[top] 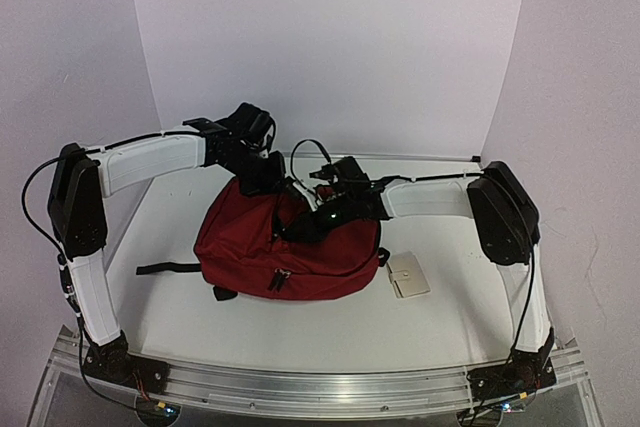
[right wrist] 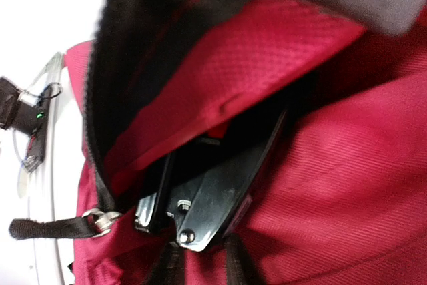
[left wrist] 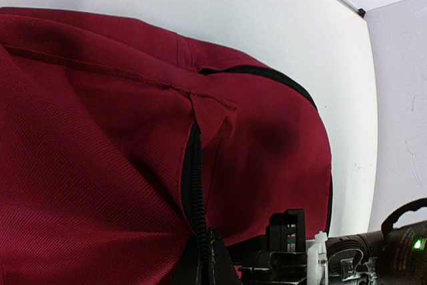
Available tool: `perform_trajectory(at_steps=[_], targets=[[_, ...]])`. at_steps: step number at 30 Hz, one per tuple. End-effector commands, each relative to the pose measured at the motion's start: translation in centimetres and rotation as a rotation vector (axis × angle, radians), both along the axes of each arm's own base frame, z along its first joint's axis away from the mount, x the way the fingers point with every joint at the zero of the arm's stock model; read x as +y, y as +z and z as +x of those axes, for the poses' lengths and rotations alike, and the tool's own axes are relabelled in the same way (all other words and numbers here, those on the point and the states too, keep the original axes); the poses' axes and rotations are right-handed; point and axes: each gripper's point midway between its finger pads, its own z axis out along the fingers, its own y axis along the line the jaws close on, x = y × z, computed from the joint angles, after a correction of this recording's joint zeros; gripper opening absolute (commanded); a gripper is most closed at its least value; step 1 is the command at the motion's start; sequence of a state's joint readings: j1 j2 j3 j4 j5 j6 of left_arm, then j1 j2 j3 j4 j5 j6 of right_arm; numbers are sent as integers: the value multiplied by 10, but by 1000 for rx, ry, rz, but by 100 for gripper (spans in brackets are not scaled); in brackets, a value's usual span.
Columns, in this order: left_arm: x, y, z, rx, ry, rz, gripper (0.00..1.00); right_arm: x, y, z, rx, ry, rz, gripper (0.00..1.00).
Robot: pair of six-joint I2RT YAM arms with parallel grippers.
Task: Pack the student bag
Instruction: Place the stationery in the student bag.
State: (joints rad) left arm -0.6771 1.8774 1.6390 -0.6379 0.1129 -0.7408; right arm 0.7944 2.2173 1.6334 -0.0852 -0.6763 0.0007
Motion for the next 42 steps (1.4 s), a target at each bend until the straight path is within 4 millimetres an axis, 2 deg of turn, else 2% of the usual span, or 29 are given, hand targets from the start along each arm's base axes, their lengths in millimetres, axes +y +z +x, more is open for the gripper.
perform_trajectory(at_steps=[1, 6, 10, 14, 17, 20, 22, 24, 26, 31, 33, 37, 42], targets=[[-29, 54, 9, -121, -44, -164, 0, 17, 36, 23, -72, -102, 56, 13], [-29, 55, 10, -125, -44, -160, 0, 35, 95, 4, 24, -34, 282, 12], [-28, 52, 9, -117, -36, -160, 0, 40, 108, -12, 101, 32, 376, 5], [-29, 49, 9, -105, -29, -170, 0, 37, 119, -21, 164, 32, 468, 4], [-30, 48, 9, -103, -31, -172, 0, 42, 105, -21, 190, 1, 463, 5], [-29, 48, 8, -99, -31, -168, 0, 45, 74, -19, 229, -21, 417, 6], [-28, 47, 8, -95, -27, -165, 0, 46, 59, -20, 254, -14, 397, 11], [-27, 46, 8, -92, -22, -163, 0, 46, 51, -24, 277, 2, 386, 19], [-26, 46, 8, -92, -19, -160, 0, 41, 57, -25, 283, 14, 392, 26], [-24, 48, 10, -102, -7, -156, 0, 14, 90, -23, 220, -4, 408, 60], [-24, 49, 12, -104, -4, -159, 0, 3, 101, -25, 177, -29, 384, 68], [-27, 52, 15, -110, -5, -165, 0, -24, 90, -36, 102, -67, 251, 75], [-32, 51, 15, -99, -19, -175, 0, -69, 46, -53, 2, -45, 19, 69]])
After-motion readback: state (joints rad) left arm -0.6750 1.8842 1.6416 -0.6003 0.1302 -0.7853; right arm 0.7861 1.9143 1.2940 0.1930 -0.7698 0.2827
